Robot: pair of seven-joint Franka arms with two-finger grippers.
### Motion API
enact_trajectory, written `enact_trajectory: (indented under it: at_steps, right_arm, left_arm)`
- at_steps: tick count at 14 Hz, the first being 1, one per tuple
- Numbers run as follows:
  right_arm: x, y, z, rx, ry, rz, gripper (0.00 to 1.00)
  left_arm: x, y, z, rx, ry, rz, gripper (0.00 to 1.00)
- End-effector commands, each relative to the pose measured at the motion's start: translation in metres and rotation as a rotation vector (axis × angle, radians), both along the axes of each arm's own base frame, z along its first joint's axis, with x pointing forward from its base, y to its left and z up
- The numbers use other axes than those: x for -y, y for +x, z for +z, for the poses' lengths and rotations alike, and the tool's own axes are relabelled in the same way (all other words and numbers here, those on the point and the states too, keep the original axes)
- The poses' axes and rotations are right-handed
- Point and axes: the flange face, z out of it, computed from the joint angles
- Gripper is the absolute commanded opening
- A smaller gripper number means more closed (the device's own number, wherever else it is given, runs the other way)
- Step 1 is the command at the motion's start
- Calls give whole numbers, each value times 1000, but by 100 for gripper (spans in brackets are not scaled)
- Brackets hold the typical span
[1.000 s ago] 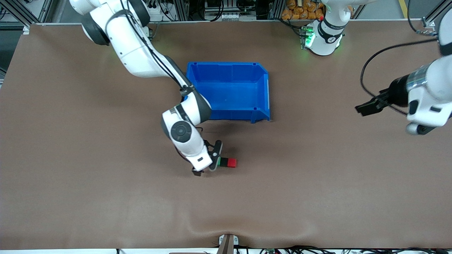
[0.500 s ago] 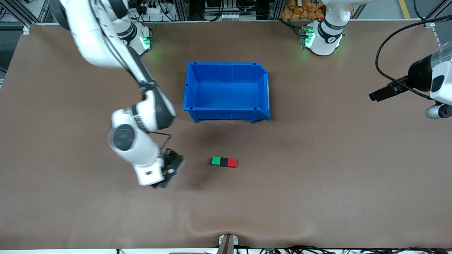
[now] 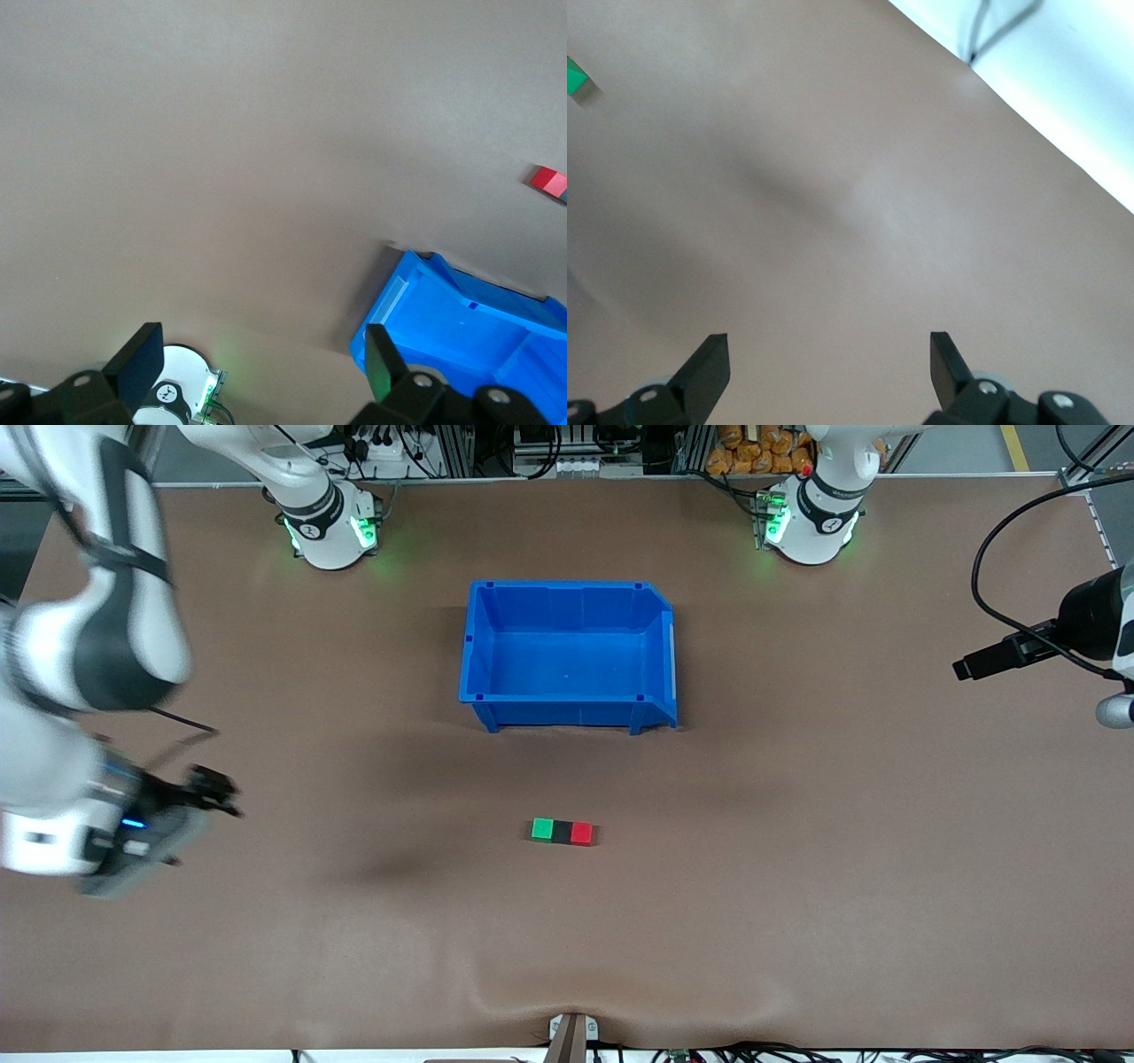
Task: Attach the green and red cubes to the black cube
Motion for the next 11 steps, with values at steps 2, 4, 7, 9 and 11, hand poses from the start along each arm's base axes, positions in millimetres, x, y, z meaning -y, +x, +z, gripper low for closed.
enact_trajectory:
  at_steps: [2,4,7,9,11]
  right_arm:
    - [34,-55,42,-14,13,-100,100]
    - [48,-93,50,-35,22,-177,100]
    - [47,-126,67,-69,38,-351,100]
    - [47,-135,73,-109,16,-481,100]
    - [51,-142,85,-111,4,-540,100]
  left_arm:
    - [13,-33,4,63,35,-54,100]
    - [14,-40,-2,83,43,-55,100]
    - [23,-51,-15,65,54,-71,100]
    - [26,-63,-22,69,62,-76,100]
    - [29,-73,-24,85,68,-81,100]
